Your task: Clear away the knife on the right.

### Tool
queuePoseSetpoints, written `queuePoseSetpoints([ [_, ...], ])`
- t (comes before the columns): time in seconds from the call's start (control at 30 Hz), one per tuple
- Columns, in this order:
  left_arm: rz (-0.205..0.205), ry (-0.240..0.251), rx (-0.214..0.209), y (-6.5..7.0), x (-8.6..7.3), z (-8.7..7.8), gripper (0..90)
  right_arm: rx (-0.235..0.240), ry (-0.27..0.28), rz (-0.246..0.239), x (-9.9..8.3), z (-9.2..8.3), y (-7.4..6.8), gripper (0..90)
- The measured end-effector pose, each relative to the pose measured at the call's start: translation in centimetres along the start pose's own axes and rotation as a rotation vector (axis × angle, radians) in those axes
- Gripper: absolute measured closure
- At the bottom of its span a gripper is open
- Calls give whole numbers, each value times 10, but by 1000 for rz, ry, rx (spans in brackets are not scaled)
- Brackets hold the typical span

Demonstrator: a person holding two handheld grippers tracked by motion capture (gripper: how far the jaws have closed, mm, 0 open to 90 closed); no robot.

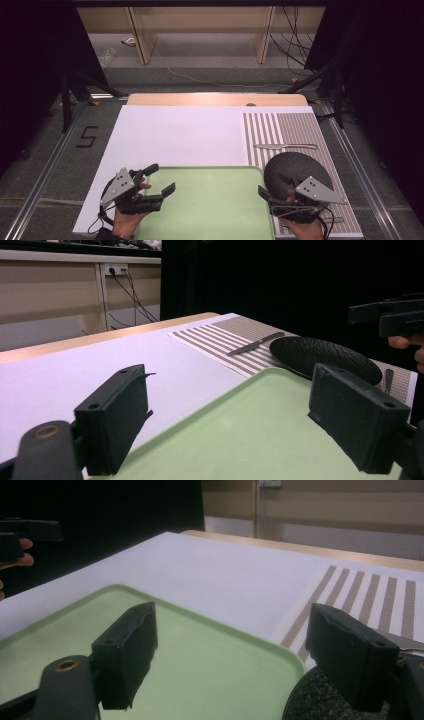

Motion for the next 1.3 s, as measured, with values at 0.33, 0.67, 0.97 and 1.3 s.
queuePoseSetpoints([
  [0.33,1,2,0,0,0,-1,157,0,1,-2,1,0,0,219],
  [0.67,2,11,-1,1,1,-1,159,8,-7,-17,1,2,0,233],
  [0.97,7,13,-1,1,1,-1,158,-19,-8,-37,6,0,7,229],
  [1.3,12,21,-1,1,2,-2,158,-73,-9,-54,13,-5,26,229],
])
Point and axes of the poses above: each handheld gripper's, and its own axes: z roughly forward along the jaws, x roughly out of its top, y roughly to its right, the point moved 7 cm from there along z, roughly forward along the jaws, and after that the axes turned 9 degrees about -y, right-handed, at the moved point
